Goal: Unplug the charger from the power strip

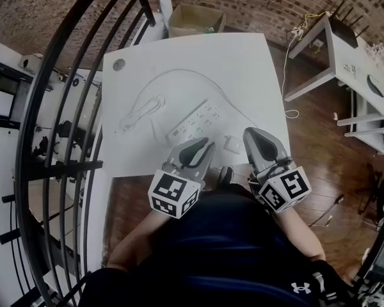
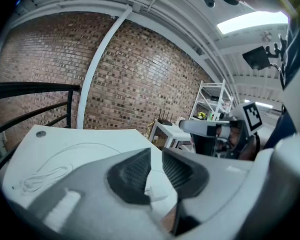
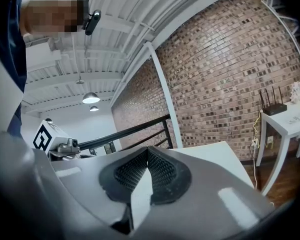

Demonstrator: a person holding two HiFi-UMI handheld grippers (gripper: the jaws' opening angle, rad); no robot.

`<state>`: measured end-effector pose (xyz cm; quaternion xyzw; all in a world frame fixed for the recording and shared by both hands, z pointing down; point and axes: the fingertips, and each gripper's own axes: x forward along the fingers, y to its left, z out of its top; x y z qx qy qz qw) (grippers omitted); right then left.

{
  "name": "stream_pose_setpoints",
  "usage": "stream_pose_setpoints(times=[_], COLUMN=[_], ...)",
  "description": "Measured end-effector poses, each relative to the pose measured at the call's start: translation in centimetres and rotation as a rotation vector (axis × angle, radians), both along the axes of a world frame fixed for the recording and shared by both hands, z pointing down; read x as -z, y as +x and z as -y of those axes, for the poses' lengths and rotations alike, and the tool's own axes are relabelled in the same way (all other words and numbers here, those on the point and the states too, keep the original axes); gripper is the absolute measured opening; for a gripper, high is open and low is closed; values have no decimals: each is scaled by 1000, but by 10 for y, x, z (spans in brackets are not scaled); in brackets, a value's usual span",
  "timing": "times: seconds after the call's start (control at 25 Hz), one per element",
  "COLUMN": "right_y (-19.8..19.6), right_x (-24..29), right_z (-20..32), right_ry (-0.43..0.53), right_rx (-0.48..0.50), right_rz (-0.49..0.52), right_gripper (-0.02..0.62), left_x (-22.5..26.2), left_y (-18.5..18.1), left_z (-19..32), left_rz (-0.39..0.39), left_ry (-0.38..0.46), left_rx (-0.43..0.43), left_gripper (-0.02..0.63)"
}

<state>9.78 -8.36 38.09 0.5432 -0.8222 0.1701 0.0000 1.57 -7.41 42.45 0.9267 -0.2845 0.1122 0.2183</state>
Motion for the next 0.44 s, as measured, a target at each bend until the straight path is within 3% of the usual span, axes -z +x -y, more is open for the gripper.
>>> stream_pose_setpoints(times=[0.44], right_y=[5], right_x=[-2], right_z=[0], right_ry=[-6], right_rx=[3], right_rz=[-11], right_gripper=[11], left_x=[-6], left_y=[9], left_z=[-2], left_rz=[20], left_ry=[0], left_rx=[-14], left_gripper=[71])
